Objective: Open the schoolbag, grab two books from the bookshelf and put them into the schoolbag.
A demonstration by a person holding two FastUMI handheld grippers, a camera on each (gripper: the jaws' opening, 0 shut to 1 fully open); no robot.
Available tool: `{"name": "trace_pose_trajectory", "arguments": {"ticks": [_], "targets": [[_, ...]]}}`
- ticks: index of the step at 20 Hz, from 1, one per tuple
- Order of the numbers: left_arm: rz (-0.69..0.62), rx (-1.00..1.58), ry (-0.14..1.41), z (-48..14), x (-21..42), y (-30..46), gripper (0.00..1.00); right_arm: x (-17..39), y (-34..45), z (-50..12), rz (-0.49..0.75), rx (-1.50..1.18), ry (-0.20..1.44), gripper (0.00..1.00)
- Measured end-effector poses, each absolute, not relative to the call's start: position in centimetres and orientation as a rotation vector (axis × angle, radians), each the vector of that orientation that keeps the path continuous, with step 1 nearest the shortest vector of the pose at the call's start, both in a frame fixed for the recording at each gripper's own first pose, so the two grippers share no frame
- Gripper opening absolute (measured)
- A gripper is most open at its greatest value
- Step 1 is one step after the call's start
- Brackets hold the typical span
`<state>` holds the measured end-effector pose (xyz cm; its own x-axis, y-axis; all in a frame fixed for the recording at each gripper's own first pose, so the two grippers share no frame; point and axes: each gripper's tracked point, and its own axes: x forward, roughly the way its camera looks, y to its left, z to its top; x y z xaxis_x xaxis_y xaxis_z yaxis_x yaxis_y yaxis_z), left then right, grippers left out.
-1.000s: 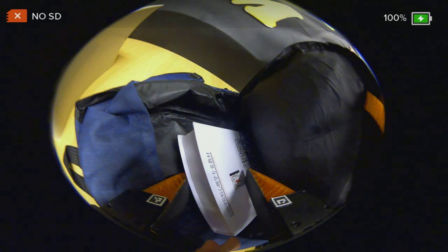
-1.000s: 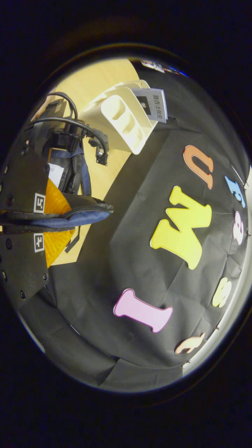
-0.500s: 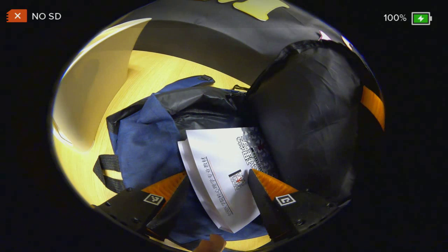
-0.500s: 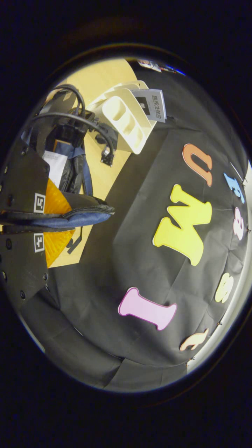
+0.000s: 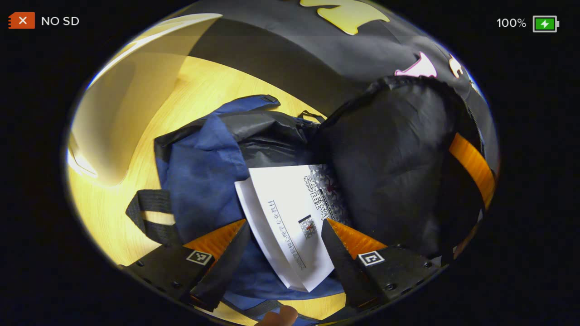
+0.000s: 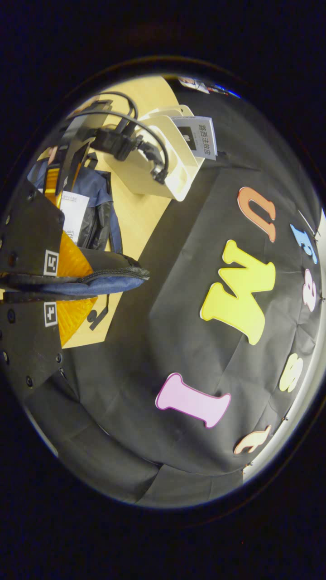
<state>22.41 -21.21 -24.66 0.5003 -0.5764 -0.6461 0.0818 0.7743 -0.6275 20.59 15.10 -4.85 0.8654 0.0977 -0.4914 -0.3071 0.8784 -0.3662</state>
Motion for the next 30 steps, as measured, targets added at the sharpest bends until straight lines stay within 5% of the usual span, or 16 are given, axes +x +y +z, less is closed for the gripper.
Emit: {"name": "trace_pose_trajectory", "arguments": {"ticks": [8, 21, 30], "targets": [[-0.44, -0.382, 0.834, -20.5, 18.8, -16.4, 0.98, 20.1, 15.5, -5.1, 0.202, -0.45, 0.477, 0.06], [-0.262, -0.206, 0.44, -7.8, 18.5, -2.0, 0.96, 20.1, 14.6, -5.0, 0.198, -0.319, 0.492, 0.06], [-0.06, -0.049, 0.415, -4.3, 23.0, 7.8, 0.96, 20.4, 13.6, -4.8, 0.201, -0.284, 0.482, 0.06]]}}
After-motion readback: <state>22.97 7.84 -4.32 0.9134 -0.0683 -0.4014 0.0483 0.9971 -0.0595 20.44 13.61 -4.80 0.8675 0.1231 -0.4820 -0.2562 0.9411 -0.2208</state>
